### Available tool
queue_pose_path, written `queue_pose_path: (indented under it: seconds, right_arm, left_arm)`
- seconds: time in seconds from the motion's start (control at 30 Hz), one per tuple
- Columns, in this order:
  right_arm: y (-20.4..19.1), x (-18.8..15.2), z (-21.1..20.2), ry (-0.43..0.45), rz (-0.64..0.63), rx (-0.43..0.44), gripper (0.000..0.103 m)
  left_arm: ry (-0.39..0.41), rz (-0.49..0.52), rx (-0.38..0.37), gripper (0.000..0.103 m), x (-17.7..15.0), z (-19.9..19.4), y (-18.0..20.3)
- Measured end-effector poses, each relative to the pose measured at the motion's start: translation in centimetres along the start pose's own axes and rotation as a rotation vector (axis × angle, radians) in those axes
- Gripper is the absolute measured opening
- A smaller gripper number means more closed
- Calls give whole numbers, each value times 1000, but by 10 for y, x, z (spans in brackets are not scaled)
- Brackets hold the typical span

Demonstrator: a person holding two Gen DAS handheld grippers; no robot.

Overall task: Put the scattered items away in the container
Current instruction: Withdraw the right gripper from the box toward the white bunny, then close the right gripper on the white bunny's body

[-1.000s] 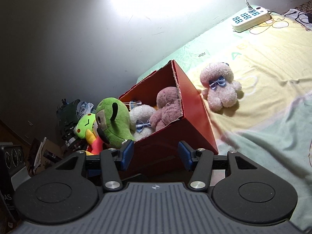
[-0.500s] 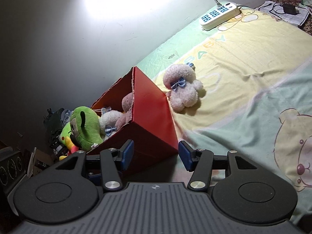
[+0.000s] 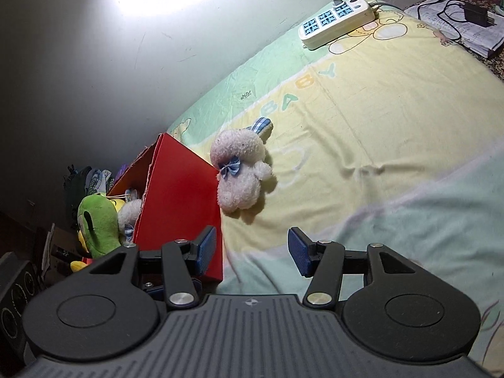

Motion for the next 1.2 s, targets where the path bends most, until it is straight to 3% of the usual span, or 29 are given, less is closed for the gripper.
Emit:
queue_pose_path:
  seconds: [0.4,0.7,0.93,1.03,1.2]
  right_arm:
    - [3,27,79,-211,-110,114,55]
    - [-9,32,125,-334,-121,182,54]
    - [-10,29,152,-364,-113,178,44]
    - [-5,31,157,-376,-84,186,30]
    - [0,36,148,-365,-82,200,22]
  left_arm:
    - [-23,-110,164,102,9,38,-17]
    - [-60,-167,209,102,2,44,-31]
    - [-77,-152,218,102,2,47,-29]
    - [-77,-166,211,102,4,46,-29]
    - [-82,-185,179,102,5,45,-27]
Point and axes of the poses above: each gripper's, at about its wrist camera, not at the fingertips, and z roughly the way its jaws point, y to its right, x to its top, the point moved 7 cm from there along z, roughly the way its jaws point, and after that the axes turned 8 degrees about y, right-handed, at the moved point
